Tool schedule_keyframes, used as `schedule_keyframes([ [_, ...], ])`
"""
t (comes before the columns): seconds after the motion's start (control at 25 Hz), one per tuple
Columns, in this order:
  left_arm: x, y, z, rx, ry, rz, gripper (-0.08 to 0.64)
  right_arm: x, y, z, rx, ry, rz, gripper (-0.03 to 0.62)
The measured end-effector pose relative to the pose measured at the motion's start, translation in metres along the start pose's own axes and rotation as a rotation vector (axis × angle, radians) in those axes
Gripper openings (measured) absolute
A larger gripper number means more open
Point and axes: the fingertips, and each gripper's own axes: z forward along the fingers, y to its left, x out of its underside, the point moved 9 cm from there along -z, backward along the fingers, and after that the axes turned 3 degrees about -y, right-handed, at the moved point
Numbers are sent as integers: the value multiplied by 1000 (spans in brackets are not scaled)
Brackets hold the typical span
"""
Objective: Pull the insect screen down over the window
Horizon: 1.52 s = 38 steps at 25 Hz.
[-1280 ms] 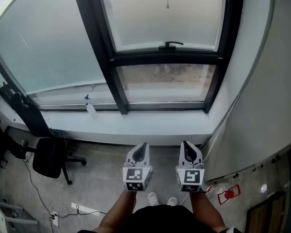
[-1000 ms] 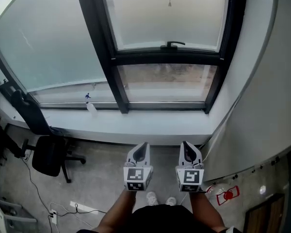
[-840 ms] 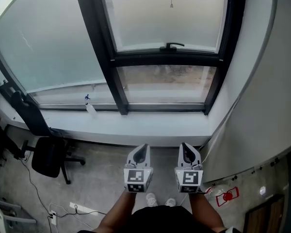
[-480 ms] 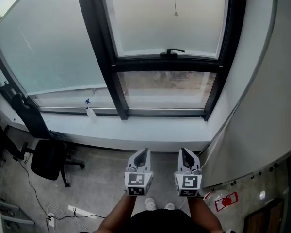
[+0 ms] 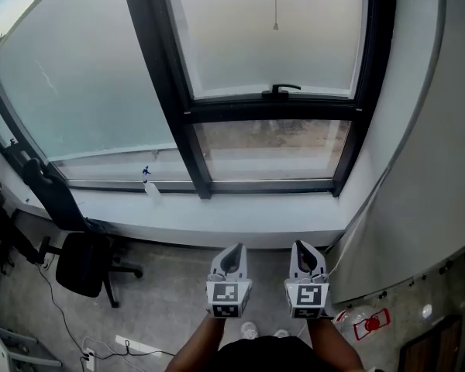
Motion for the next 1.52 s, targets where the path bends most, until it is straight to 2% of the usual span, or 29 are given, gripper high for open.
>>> schedule_keyframes([
  [0.2,-1,18,5,14,-5,9,3,-8,9,12,40,-1,36,3],
  [0.4,-6,35,9,33,-20,12,3,-17,23,23,58,-27,25,3],
  [0.72,-3,53,23,51,-8,-6,3,-14,34,37,41,-33,1,3],
  [1.08,-8,57,67,41,-3,6,3,-4,8,77,59,-11,14,3],
  [1.28,-11,60,105,28,14,29,3,-2,-16,112,40,-15,20,3],
  [1.52,-24,56,151,26,-8,8,3,-6,-44,147,26,-27,8,3],
])
